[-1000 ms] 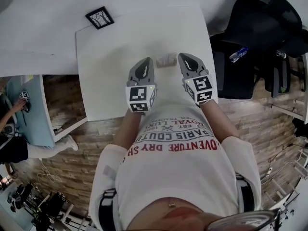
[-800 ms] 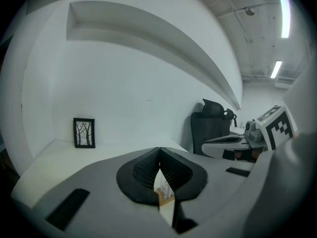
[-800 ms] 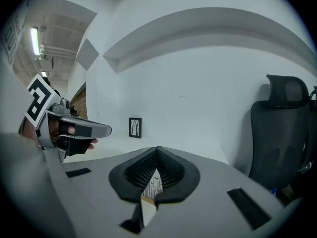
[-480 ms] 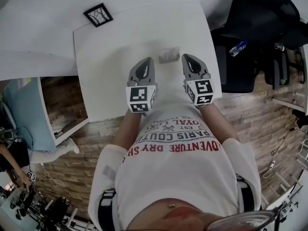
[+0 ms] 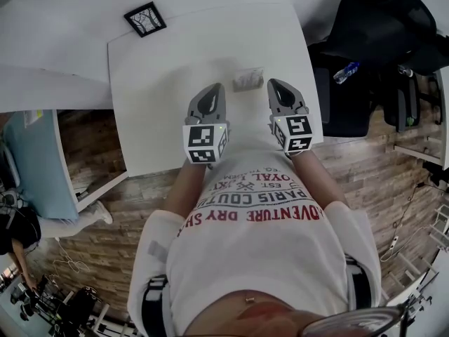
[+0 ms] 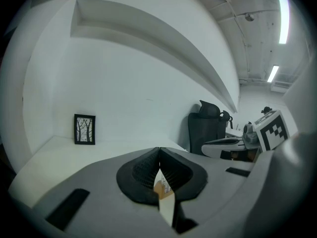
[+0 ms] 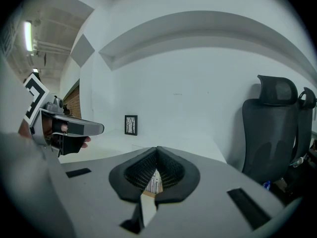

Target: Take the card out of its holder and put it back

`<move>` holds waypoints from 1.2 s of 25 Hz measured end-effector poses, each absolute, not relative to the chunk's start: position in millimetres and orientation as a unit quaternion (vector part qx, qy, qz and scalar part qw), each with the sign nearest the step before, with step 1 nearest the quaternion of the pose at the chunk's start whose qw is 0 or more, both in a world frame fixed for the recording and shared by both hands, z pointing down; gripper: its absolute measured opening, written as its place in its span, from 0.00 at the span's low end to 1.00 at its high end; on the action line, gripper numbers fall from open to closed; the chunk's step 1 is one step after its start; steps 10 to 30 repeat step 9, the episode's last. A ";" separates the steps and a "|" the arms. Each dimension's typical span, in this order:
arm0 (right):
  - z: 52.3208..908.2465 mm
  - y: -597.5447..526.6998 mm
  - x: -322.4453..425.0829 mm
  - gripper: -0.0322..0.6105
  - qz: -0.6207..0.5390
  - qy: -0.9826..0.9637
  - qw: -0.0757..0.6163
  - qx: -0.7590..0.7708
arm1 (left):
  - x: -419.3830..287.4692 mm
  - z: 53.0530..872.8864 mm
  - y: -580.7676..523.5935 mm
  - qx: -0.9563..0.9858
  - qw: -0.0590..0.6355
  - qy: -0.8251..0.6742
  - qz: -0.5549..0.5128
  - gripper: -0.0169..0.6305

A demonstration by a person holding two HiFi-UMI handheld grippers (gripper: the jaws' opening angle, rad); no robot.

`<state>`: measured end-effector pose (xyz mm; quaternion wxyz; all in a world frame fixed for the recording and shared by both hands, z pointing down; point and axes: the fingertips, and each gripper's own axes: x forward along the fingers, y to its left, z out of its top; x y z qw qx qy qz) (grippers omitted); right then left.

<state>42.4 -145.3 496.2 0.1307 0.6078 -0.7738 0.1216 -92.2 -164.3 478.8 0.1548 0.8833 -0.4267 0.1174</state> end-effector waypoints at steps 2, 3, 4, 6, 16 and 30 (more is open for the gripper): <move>497.4 -145.9 43.5 0.09 0.124 -0.774 0.131 0.608 | -92.1 479.5 -163.7 0.883 0.157 -0.427 0.117 0.06; 498.6 -145.5 44.1 0.09 0.126 -0.773 0.131 0.607 | -92.0 479.7 -163.2 0.882 0.159 -0.428 0.117 0.06; 500.0 -144.9 44.7 0.09 0.129 -0.773 0.132 0.607 | -91.9 479.7 -162.5 0.882 0.160 -0.428 0.116 0.06; 502.3 -143.5 45.0 0.09 0.134 -0.773 0.136 0.606 | -92.1 479.8 -161.4 0.881 0.161 -0.430 0.115 0.06; 503.4 -142.4 44.1 0.09 0.139 -0.773 0.138 0.604 | -92.9 479.7 -160.6 0.880 0.162 -0.432 0.115 0.06; 503.4 -142.4 44.1 0.09 0.139 -0.773 0.138 0.604 | -92.9 479.7 -160.6 0.880 0.162 -0.432 0.115 0.06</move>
